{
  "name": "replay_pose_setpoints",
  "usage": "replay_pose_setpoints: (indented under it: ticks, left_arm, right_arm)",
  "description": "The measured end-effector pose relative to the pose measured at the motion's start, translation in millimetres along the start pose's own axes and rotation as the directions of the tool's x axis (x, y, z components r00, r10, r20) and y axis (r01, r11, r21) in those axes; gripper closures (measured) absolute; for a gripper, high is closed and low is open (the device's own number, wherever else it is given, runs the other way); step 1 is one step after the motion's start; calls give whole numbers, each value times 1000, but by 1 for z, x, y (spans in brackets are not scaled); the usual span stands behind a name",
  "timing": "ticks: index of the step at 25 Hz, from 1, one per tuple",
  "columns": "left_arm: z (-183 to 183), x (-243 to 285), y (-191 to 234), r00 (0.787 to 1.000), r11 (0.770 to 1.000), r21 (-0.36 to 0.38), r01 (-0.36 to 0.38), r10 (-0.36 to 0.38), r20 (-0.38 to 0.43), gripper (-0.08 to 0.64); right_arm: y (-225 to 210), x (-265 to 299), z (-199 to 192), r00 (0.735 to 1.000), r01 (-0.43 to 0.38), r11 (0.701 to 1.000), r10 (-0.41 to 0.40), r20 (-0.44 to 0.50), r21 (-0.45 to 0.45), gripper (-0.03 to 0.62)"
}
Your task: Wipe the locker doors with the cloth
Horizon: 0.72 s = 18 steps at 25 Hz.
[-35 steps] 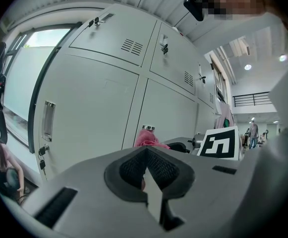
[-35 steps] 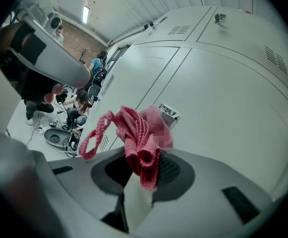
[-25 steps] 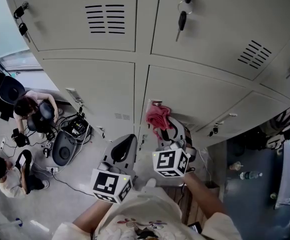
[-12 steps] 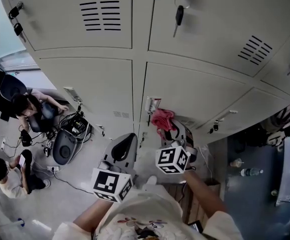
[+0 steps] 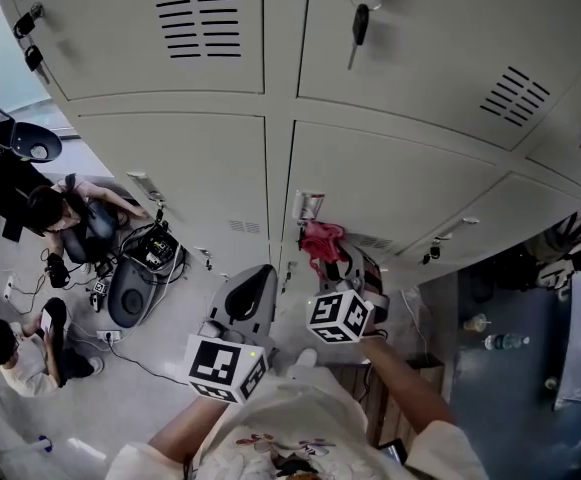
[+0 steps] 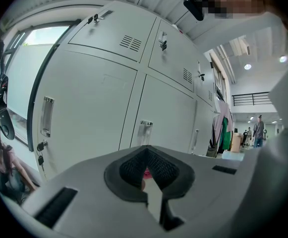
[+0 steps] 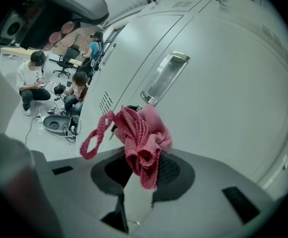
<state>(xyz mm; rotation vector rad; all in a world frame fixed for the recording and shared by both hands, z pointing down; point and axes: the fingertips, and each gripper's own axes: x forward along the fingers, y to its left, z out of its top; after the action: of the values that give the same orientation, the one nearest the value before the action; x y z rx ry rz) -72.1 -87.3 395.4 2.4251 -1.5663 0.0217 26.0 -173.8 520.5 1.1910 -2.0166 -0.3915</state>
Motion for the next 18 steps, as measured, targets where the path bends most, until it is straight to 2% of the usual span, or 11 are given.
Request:
replay_pose_setpoints:
  ticks: [18]
  left_arm:
    - [-4,0,2,1000,1000,-6,1,-1,-15,555]
  right_arm:
    - [30,20,-3,997,-64,998,65,-33,28,494]
